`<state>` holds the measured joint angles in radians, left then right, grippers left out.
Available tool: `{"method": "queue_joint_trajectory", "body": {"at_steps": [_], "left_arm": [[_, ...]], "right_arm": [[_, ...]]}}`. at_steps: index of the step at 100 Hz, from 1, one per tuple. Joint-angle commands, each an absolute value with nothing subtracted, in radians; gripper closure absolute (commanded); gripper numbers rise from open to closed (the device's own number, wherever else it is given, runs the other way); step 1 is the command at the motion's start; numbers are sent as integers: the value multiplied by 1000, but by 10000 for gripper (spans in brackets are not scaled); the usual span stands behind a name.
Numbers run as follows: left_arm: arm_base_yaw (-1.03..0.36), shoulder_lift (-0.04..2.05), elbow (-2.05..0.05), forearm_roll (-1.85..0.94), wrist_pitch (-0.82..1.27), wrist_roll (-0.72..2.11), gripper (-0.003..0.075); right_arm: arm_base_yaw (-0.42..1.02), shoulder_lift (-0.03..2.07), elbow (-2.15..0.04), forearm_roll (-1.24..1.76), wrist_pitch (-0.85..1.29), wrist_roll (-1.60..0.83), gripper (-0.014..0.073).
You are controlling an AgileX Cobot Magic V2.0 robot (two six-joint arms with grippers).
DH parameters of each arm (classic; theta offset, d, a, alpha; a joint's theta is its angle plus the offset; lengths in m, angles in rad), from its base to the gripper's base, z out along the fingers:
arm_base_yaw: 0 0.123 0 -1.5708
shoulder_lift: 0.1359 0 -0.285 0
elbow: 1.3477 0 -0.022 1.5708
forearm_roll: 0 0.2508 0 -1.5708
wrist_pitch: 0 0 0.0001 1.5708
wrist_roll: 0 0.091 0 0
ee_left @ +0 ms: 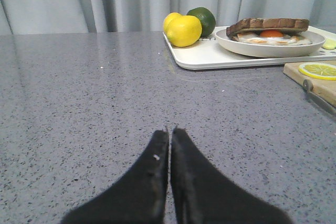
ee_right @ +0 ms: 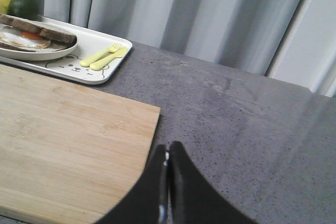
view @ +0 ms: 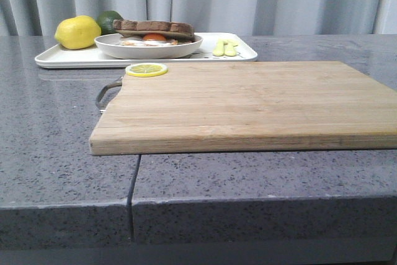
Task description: Place bread and move sandwich to tray
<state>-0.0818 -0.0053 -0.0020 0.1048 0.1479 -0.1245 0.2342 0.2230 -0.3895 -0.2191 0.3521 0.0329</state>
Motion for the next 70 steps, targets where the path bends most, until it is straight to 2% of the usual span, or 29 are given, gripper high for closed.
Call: {"method": "queue_joint_trajectory", "body": {"at_steps": [1,50,70], "left_arm": [[-87,-34,16,95,66,-133,740],[-87,-34,16,95,66,-133,740],[-87,-34,16,95,66,-133,740]], "right_arm": [[227,232,-414,-235,272,34,661],[227,232,-411,-229,268,33,661],[226,204,-345,-179,198,33,661]]}}
